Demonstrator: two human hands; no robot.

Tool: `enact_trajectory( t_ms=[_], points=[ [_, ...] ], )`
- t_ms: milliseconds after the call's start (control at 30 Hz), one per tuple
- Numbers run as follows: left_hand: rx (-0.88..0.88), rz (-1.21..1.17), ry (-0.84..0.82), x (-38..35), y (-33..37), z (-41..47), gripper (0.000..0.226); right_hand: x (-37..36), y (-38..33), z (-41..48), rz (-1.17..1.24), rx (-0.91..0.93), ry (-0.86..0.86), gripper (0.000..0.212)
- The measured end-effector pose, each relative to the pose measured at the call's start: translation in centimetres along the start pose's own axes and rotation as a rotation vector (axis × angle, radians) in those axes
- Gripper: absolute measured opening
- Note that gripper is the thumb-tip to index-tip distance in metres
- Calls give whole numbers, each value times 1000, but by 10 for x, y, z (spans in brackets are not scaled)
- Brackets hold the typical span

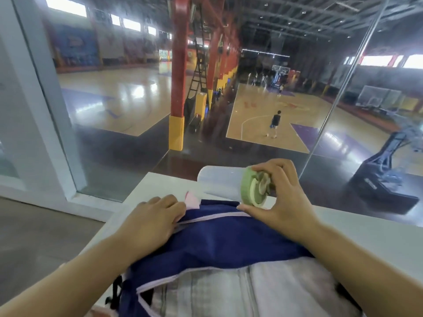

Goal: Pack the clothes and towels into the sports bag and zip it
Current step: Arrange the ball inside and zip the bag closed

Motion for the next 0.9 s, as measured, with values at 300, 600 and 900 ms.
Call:
enact_trajectory(
  t_ms=[300,600,900],
  points=[
    [186,133,-38,14,-7,7,44,8,-6,-21,84,144,41,69],
    [258,28,-263,23,-16,24,68,-6,-22,-5,-2,370,-154,65],
    [167,-26,-272,37,-17,27,86,-74,-22,16,-275,594,-392,41]
  ],
)
Point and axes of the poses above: each hand's wrist, its own z-axis towards the middle knuckle, its own x-axis out of the back of the hand, y = z × x, the point moved 3 cm from there along z, towards the middle knuckle, and after that the axes turned 8 degrees about z, right-handed, at the moved point
